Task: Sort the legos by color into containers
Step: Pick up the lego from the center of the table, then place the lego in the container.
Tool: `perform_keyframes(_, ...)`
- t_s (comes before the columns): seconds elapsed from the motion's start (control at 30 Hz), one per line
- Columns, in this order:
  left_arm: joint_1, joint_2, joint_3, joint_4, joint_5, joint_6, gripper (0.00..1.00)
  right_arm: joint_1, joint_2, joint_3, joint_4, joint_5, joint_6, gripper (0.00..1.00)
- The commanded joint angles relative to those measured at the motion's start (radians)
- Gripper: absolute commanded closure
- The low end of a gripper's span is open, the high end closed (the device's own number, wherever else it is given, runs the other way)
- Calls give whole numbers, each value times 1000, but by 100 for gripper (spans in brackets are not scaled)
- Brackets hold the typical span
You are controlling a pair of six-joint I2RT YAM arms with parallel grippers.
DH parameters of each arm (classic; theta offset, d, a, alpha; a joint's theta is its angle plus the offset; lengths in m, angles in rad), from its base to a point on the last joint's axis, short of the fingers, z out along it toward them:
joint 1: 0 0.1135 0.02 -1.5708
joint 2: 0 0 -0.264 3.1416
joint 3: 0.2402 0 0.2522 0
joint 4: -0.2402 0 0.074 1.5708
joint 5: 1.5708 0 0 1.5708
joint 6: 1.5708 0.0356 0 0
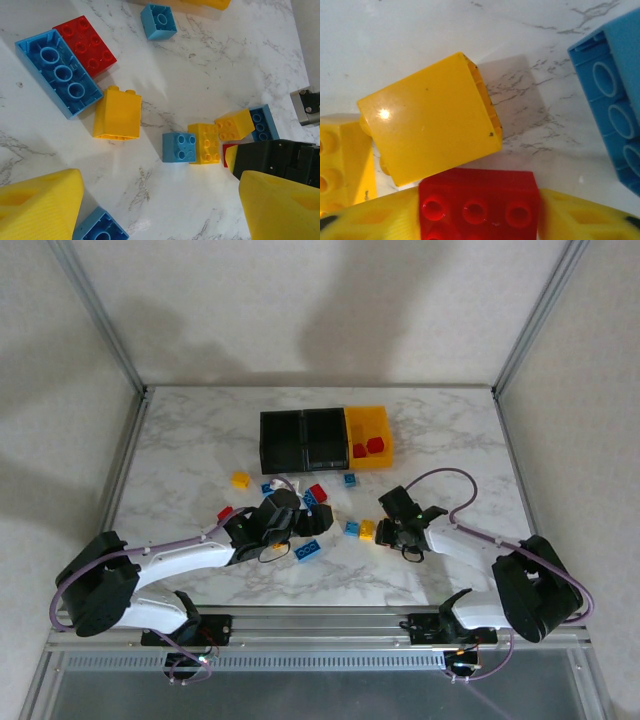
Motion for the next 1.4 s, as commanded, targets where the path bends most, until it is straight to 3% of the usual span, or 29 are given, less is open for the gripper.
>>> perform_keyframes(0.0,-11,-10,-4,6,-22,-11,19,13,17,29,8,-7,-6,55)
perform_keyframes(0.07,-11,-14,-8,7,-26,-13,19,27,-4,49,-32,11,-4,59)
perform_keyframes(0.33,1,-58,-25,21,-68,-34,18,49,-95,219,-159,43,-24,60)
perform_keyframes(0.53,22,-136,-30,-31,-139,-61,18,-55,85,465,-67,46,-145,59)
perform_keyframes(0.77,39,-264,-69,-123,-202,-86,17,-144,411,762,-14,17,-188,58)
perform_keyframes(1.37,52,-296,-77,-162,-219,-100,17,-224,808,1174,-53,-11,-200,50)
